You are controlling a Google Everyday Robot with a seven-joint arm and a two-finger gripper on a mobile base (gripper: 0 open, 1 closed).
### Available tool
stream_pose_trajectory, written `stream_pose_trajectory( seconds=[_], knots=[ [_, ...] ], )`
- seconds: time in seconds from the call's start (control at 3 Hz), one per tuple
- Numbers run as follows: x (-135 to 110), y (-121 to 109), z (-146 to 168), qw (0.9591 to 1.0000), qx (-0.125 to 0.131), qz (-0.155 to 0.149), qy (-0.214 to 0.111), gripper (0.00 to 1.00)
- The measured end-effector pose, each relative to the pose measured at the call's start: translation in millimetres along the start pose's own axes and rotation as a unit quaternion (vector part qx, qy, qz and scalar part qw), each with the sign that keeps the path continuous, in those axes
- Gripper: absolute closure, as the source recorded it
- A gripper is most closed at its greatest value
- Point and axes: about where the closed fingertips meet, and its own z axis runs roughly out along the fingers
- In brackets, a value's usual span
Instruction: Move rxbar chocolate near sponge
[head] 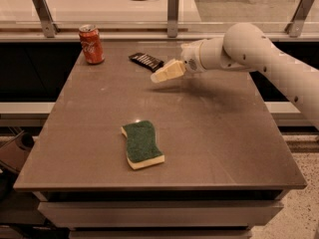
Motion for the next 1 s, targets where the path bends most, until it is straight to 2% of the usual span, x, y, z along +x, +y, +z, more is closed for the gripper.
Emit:
stream_pose_trajectory(
  seconds=[1.0],
  knots=[
    [-12.9, -15.6, 50.7, 0.9991, -0.021, 0.012, -0.034, 0.0]
  ],
)
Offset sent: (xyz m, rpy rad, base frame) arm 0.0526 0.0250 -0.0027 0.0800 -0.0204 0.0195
